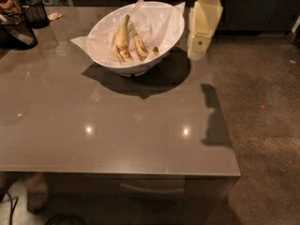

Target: Pick banana from white bowl

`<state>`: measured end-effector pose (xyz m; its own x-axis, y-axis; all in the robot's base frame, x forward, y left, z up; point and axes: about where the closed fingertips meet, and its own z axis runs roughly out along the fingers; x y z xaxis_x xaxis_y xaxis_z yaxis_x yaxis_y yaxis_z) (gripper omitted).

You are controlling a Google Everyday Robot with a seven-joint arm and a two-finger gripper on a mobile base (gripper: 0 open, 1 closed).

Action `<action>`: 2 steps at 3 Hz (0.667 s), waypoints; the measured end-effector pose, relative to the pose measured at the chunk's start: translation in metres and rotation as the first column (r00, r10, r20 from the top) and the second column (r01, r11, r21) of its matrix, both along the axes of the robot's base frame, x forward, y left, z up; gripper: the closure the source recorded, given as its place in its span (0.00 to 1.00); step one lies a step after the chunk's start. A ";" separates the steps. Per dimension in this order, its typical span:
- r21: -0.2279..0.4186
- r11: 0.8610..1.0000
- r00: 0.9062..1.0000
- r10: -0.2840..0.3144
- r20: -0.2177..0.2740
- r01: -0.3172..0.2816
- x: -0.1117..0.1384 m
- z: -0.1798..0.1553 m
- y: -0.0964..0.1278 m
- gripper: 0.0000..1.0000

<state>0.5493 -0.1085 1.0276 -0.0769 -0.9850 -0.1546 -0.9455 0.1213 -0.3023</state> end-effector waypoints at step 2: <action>0.028 0.997 0.993 0.074 0.088 -0.077 0.039 0.024 0.049 0.00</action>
Offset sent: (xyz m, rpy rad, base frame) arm 0.0225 0.0209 0.0065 0.0610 0.0089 0.0429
